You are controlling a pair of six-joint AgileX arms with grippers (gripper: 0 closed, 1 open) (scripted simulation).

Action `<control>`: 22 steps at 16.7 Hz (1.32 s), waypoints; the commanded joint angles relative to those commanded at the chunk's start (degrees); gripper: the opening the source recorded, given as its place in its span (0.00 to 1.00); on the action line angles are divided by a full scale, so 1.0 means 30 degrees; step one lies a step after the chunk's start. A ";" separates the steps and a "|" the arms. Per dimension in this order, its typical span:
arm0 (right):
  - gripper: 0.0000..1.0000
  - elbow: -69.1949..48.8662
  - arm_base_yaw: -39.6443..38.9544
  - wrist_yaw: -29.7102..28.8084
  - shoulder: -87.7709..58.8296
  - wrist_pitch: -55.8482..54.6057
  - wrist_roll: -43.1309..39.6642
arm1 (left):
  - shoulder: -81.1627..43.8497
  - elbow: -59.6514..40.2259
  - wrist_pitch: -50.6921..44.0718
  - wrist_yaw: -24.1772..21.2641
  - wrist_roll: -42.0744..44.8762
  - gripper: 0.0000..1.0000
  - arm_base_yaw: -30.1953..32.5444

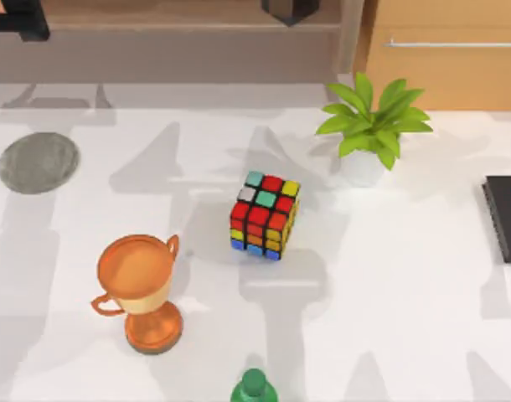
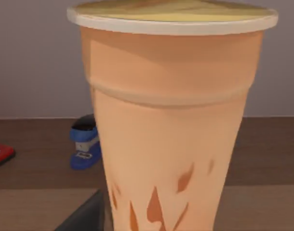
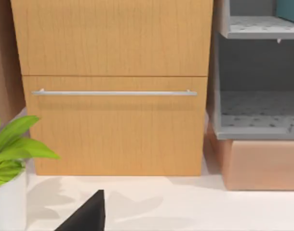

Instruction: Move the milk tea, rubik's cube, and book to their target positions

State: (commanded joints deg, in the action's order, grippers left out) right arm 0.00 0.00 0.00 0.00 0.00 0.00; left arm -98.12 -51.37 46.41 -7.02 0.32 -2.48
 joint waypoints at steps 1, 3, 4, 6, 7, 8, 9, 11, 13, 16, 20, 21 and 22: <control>1.00 0.0000 0.0000 0.0000 0.0000 0.0000 0.0000 | -0.0732 -0.0405 0.0366 0.0079 -0.0003 1.00 -0.0152; 1.00 0.0000 0.0000 0.0000 0.0000 0.0000 0.0000 | -0.1586 -0.0889 0.0806 0.0208 -0.0014 1.00 -0.0370; 1.00 0.0000 0.0000 0.0000 0.0000 0.0000 0.0000 | -0.1712 -0.0959 0.0870 0.0232 -0.0017 1.00 -0.0406; 1.00 0.0000 0.0000 0.0000 0.0000 0.0000 0.0000 | -0.1712 -0.0959 0.0870 0.0232 -0.0017 1.00 -0.0406; 1.00 0.0000 0.0000 0.0000 0.0000 0.0000 0.0000 | -0.1712 -0.0959 0.0870 0.0232 -0.0017 1.00 -0.0406; 1.00 0.0000 0.0000 0.0000 0.0000 0.0000 0.0000 | -0.1663 -0.0867 0.0827 0.0224 -0.0016 1.00 -0.0310; 1.00 0.0000 0.0000 0.0000 0.0000 0.0000 0.0000 | -0.1701 -0.0921 0.0818 0.0232 -0.0016 1.00 -0.0314; 1.00 0.0000 0.0000 0.0000 0.0000 0.0000 0.0000 | -0.2203 -0.1622 0.0665 0.0292 -0.0018 1.00 -0.0321; 1.00 0.0000 0.0000 0.0000 0.0000 0.0000 0.0000 | -0.3136 -0.2928 0.0329 0.0349 -0.0023 1.00 -0.0278; 1.00 0.0000 0.0000 0.0000 0.0000 0.0000 0.0000 | -0.4830 -0.5333 -0.0378 0.0431 -0.0032 1.00 -0.0157; 1.00 0.0000 0.0000 0.0000 0.0000 0.0000 0.0000 | -0.6524 -0.7872 -0.1207 0.0536 -0.0044 1.00 -0.0030; 1.00 0.0000 0.0000 0.0000 0.0000 0.0000 0.0000 | -0.6680 -0.8097 -0.1290 0.0547 -0.0045 1.00 -0.0017; 1.00 0.0000 0.0000 0.0000 0.0000 0.0000 0.0000 | -0.6704 -0.8133 -0.1304 0.0549 -0.0046 1.00 -0.0015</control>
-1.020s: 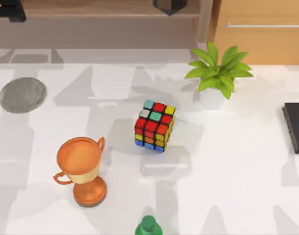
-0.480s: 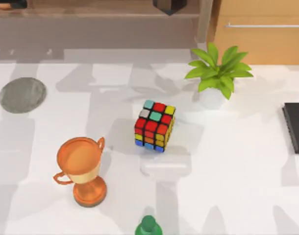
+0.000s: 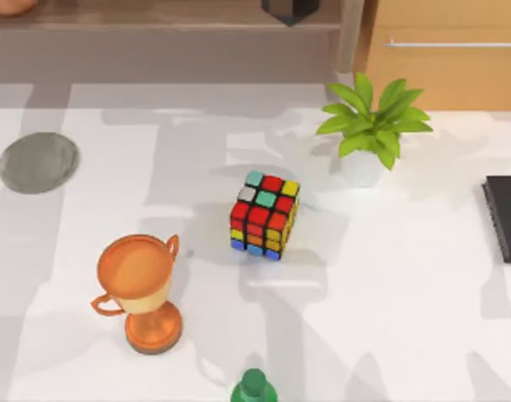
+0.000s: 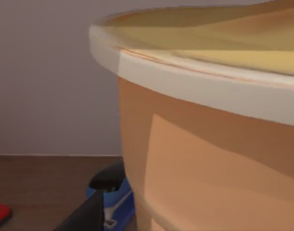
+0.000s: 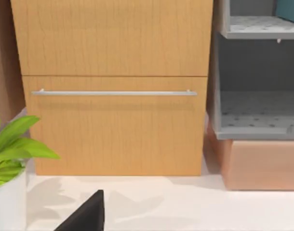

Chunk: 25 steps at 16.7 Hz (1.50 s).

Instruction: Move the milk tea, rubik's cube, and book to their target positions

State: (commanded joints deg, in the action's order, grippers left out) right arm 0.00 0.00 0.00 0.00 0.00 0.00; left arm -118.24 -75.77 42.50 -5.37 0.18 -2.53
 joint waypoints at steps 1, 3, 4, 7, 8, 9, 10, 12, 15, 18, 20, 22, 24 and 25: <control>1.00 0.0000 0.0000 0.0000 0.0000 0.0000 0.0000 | 0.0000 0.0000 0.0000 0.0000 0.0000 1.00 0.0000; 1.00 0.0000 0.0000 0.0000 0.0000 0.0000 0.0000 | 0.0000 0.0000 0.0000 0.0000 0.0000 1.00 0.0000; 1.00 0.0000 0.0000 0.0000 0.0000 0.0000 0.0000 | 0.0000 0.0000 0.0000 0.0000 0.0000 0.92 0.0000; 1.00 0.0000 0.0000 0.0000 0.0000 0.0000 0.0000 | 0.0000 0.0000 0.0000 0.0000 0.0000 0.70 0.0000; 1.00 0.0000 0.0000 0.0000 0.0000 0.0000 0.0000 | 0.0000 0.0000 0.0000 0.0000 0.0000 0.62 0.0000; 1.00 0.0000 0.0000 0.0000 0.0000 0.0000 0.0000 | 0.0000 0.0000 0.0000 0.0000 0.0000 0.55 0.0000; 1.00 0.0000 0.0000 0.0000 0.0000 0.0000 0.0000 | 0.0000 0.0000 0.0000 0.0000 0.0000 0.47 0.0000; 1.00 0.0000 0.0000 0.0000 0.0000 0.0000 0.0000 | 0.0000 0.0000 0.0000 0.0000 0.0000 0.32 0.0000; 1.00 0.0000 0.0000 0.0000 0.0000 0.0000 0.0000 | 0.0000 0.0000 0.0000 0.0000 0.0000 0.10 0.0000; 1.00 0.0000 0.0000 0.0000 0.0000 0.0000 0.0000 | 0.0000 0.0000 0.0000 0.0000 0.0000 0.00 0.0000; 1.00 0.0000 0.0000 0.0000 0.0000 0.0000 0.0000 | 0.0000 0.0000 0.0000 0.0000 0.0000 0.00 0.0000; 1.00 0.0000 0.0000 0.0000 0.0000 0.0000 0.0000 | 0.0000 0.0000 0.0000 0.0000 0.0000 0.00 0.0000; 1.00 0.0000 0.0000 0.0000 0.0000 0.0000 0.0000 | 0.0000 0.0000 0.0000 0.0000 0.0000 0.00 0.0000; 1.00 0.0000 0.0000 0.0000 0.0000 0.0000 0.0000 | 0.0039 0.0004 0.0000 0.0003 0.0031 0.00 -0.0054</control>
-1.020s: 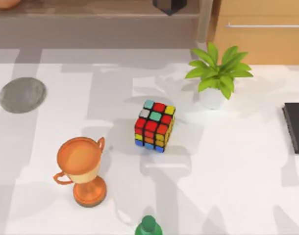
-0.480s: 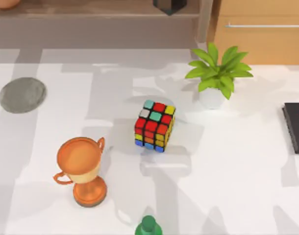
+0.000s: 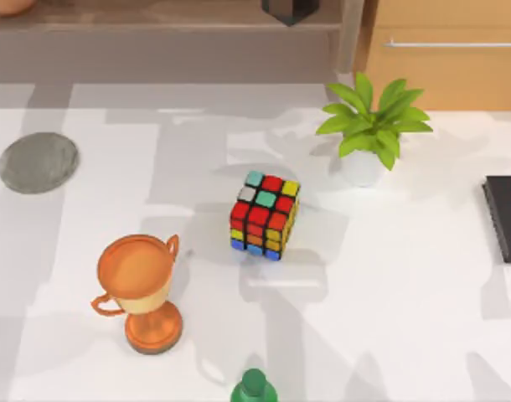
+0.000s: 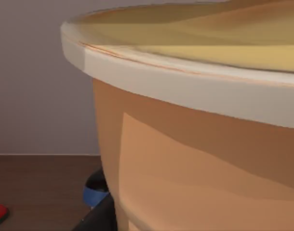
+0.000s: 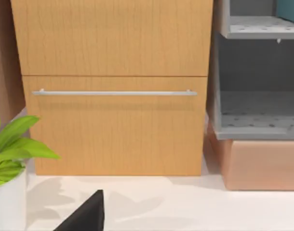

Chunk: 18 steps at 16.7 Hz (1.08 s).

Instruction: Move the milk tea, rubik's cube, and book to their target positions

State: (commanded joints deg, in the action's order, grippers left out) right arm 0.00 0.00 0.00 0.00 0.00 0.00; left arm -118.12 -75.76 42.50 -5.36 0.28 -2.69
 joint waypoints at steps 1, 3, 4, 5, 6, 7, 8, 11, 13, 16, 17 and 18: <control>1.00 0.0000 0.0000 0.0000 0.0000 0.0000 0.0000 | 0.0059 0.0050 0.0038 -0.0007 -0.0001 0.00 -0.0006; 1.00 0.0000 0.0000 0.0000 0.0000 0.0000 0.0000 | 0.0726 0.0692 0.0281 -0.0057 0.0006 0.00 -0.0058; 1.00 0.0000 0.0000 0.0000 0.0000 0.0000 0.0000 | 0.1297 0.1252 0.0416 -0.0081 0.0010 0.00 -0.0095; 1.00 0.0000 0.0000 0.0000 0.0000 0.0000 0.0000 | 0.1944 0.1999 0.0530 -0.0110 0.0014 0.00 -0.0126; 1.00 0.0000 0.0000 0.0000 0.0000 0.0000 0.0000 | 0.2525 0.2944 0.0584 -0.0135 0.0012 0.00 -0.0157; 1.00 0.0000 0.0000 0.0000 0.0000 0.0000 0.0000 | 0.3053 0.4023 0.0619 -0.0164 0.0008 0.00 -0.0185; 1.00 0.0000 0.0000 0.0000 0.0000 0.0000 0.0000 | 0.3671 0.4982 0.0705 -0.0193 0.0006 0.00 -0.0216; 1.00 0.0000 0.0000 0.0000 0.0000 0.0000 0.0000 | 0.5227 0.6649 0.1193 -0.0264 0.0021 0.00 -0.0339; 1.00 0.0000 0.0000 0.0000 0.0000 0.0000 0.0000 | 0.5442 0.6808 0.1359 -0.0293 0.0029 0.00 -0.0374; 1.00 0.0000 0.0000 0.0000 0.0000 0.0000 0.0000 | 0.5349 0.6738 0.1311 -0.0277 0.0061 0.00 -0.0264; 1.00 0.0000 0.0000 0.0000 0.0000 0.0000 0.0000 | 0.5395 0.6783 0.1357 -0.0240 0.0043 0.00 -0.0220; 1.00 0.0000 0.0000 0.0000 0.0000 0.0000 0.0000 | 0.5605 0.7005 0.1596 -0.0070 -0.0035 0.00 0.0012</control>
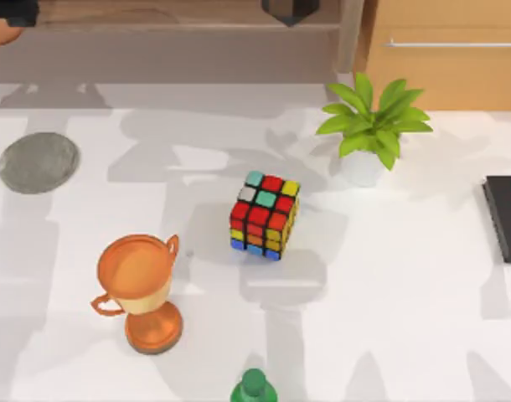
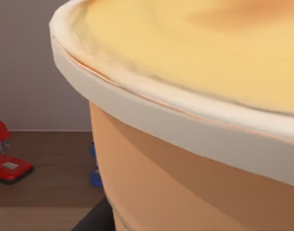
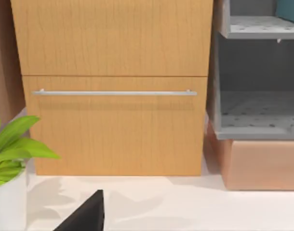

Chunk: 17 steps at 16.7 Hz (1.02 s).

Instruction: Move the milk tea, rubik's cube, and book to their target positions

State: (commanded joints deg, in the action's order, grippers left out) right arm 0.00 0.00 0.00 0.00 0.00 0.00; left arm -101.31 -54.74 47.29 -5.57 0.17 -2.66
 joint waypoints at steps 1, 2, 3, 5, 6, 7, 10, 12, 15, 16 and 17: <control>1.00 0.0000 0.0000 0.0000 0.0000 0.0000 0.0000 | 0.0244 0.0414 0.0436 0.0237 -0.0096 0.00 0.0348; 1.00 0.0000 0.0000 0.0000 0.0000 0.0000 0.0000 | 0.0468 0.1019 0.1045 0.0476 -0.0163 0.00 0.0675; 1.00 0.0000 0.0000 0.0000 0.0000 0.0000 0.0000 | 0.0639 0.1760 0.1787 0.0671 -0.0180 0.00 0.0909; 1.00 0.0000 0.0000 0.0000 0.0000 0.0000 0.0000 | 0.0626 0.2992 0.3074 0.0856 -0.0117 0.00 0.0956; 1.00 0.0000 0.0000 0.0000 0.0000 0.0000 0.0000 | 0.0403 0.3348 0.3521 0.0881 -0.0050 0.00 0.0823; 1.00 0.0000 0.0000 0.0000 0.0000 0.0000 0.0000 | 0.0150 0.3598 0.3979 0.0852 0.0022 0.00 0.0688; 1.00 0.0000 0.0000 0.0000 0.0000 0.0000 0.0000 | -0.1265 0.4260 0.5212 0.0534 0.0016 0.00 0.0297; 1.00 0.0000 0.0000 0.0000 0.0000 0.0000 0.0000 | -0.2372 0.4832 0.5786 0.0382 0.0117 0.00 0.0146; 1.00 0.0000 0.0000 0.0000 0.0000 0.0000 0.0000 | -0.2949 0.5343 0.5902 0.0395 0.0208 0.00 0.0134; 1.00 0.0000 0.0000 0.0000 0.0000 0.0000 0.0000 | -0.2949 0.5343 0.5902 0.0395 0.0208 0.00 0.0134; 1.00 0.0000 0.0000 0.0000 0.0000 0.0000 0.0000 | -0.2949 0.5343 0.5902 0.0395 0.0208 0.00 0.0134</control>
State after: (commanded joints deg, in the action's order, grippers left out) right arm 0.00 0.00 0.00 0.00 0.00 0.00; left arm -110.15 -38.71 65.00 -4.39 0.80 -2.25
